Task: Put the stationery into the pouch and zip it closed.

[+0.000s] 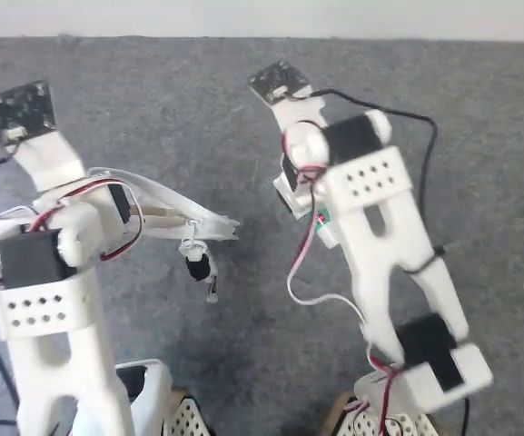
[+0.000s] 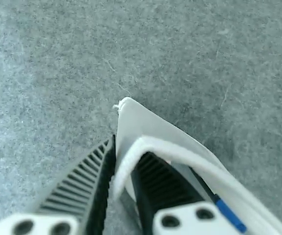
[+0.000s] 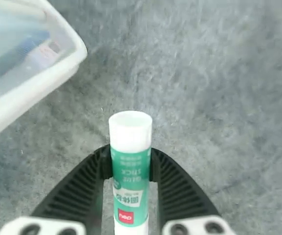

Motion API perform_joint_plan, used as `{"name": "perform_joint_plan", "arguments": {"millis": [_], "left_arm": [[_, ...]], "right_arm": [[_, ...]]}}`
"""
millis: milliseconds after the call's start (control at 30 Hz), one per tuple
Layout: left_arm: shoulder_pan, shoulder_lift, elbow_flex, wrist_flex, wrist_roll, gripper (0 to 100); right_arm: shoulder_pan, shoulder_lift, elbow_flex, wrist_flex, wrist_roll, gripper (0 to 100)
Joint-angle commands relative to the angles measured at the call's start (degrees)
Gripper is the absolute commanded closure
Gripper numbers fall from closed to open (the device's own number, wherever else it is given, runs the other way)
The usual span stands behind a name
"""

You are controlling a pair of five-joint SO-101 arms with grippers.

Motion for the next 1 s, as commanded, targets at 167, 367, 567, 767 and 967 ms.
{"name": "perform_joint_plan", "arguments": {"millis": [167, 367, 567, 767, 967], "left_arm": [[-0.18, 0.62, -1.54, -1.85, 0.97, 99], [-0.09, 0.62, -1.45, -2.29, 0.97, 99], [-0.26, 0.62, -1.27, -2.11, 0.97, 99], [-0.26, 0.62, -1.27, -2.11, 0.97, 99], [-0.09, 0.62, -1.27, -2.02, 0.97, 99]], "right_arm": [[-0.04, -17.98, -2.2, -0.04, -0.62, 99.1], [-9.27, -28.26, -2.2, -0.13, -0.7, 99.1], [-19.38, -32.57, -1.93, -7.25, -5.01, 99.1], [-24.84, -32.4, -1.93, -15.96, -15.91, 99.1], [-25.45, -32.4, -1.93, -21.67, -22.24, 99.1]]}}
